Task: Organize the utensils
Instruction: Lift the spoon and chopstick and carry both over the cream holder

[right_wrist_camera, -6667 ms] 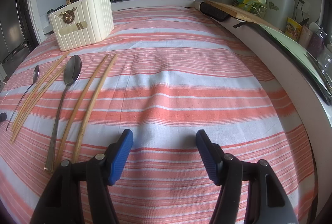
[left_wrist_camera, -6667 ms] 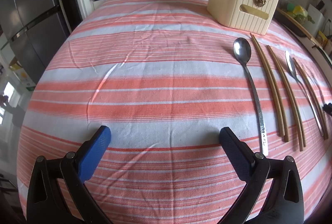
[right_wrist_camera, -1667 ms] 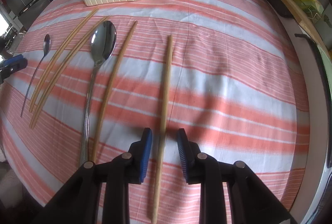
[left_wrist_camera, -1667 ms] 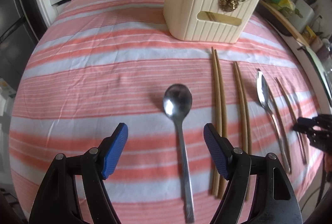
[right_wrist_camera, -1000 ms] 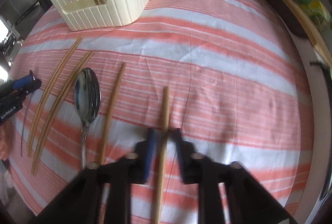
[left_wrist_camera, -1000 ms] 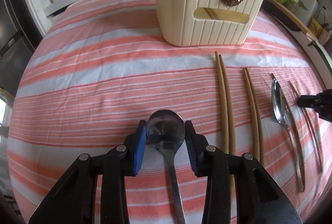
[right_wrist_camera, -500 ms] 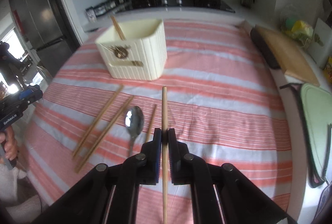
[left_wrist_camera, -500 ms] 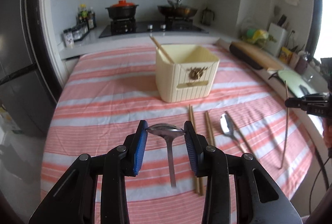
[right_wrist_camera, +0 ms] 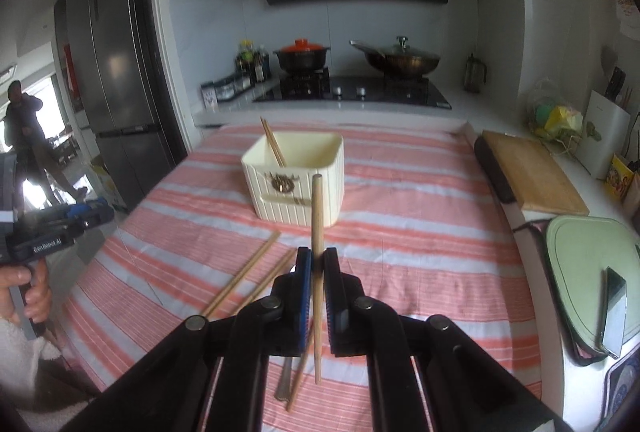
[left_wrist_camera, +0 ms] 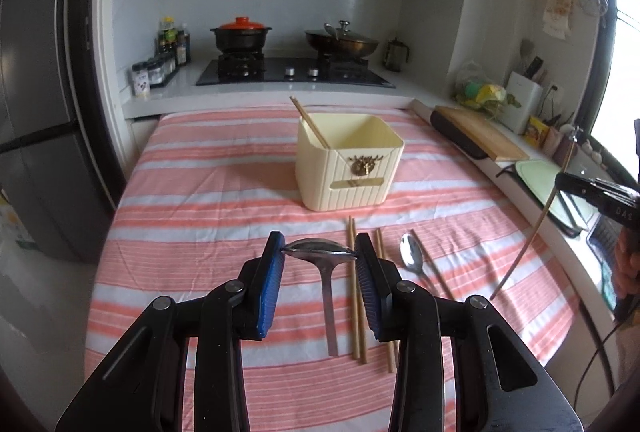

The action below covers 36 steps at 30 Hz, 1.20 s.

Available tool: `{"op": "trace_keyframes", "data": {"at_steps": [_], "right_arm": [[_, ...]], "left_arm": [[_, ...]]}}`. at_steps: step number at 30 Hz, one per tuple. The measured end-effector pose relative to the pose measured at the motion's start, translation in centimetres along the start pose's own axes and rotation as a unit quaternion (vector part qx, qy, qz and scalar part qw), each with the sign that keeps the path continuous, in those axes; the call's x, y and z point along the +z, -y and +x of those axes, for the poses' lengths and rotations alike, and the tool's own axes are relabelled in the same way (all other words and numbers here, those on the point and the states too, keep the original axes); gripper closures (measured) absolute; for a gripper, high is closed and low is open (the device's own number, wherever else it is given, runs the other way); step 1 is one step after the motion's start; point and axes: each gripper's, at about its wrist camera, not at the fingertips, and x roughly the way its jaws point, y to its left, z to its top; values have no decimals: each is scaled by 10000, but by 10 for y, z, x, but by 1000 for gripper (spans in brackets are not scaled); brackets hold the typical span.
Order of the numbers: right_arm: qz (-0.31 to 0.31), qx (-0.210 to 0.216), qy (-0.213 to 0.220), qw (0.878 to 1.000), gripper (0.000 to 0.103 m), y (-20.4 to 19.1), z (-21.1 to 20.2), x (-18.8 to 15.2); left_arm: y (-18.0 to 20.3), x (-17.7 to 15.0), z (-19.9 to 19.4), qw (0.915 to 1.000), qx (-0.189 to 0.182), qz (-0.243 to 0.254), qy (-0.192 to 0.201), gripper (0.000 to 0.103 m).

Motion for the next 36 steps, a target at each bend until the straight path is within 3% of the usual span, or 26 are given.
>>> {"op": "trace_keyframes", "data": {"at_steps": [7, 11, 16, 22, 26, 28, 36], "right_arm": [[12, 89, 195, 9998, 97, 1, 6, 34], [5, 229, 281, 9993, 97, 0, 17, 64], [-201, 163, 570, 9980, 97, -7, 35, 115], [-115, 283, 1285, 9912, 97, -7, 66, 170], [-132, 314, 1680, 9852, 97, -6, 101, 186], [-167, 313, 1592, 9866, 97, -5, 126, 189], [-225, 269, 83, 9994, 97, 9, 238, 168]], "left_arm": [[-4, 32, -7, 9999, -101, 33, 0, 67], [-6, 73, -4, 9996, -257, 32, 78, 67], [-5, 136, 3, 9985, -276, 26, 478, 67], [10, 202, 44, 9945, 8, 129, 1044, 67], [12, 219, 93, 9944, 45, 58, 1051, 67], [10, 221, 118, 9961, 11, -43, 885, 67], [4, 186, 234, 9991, 136, -59, -390, 67]]}}
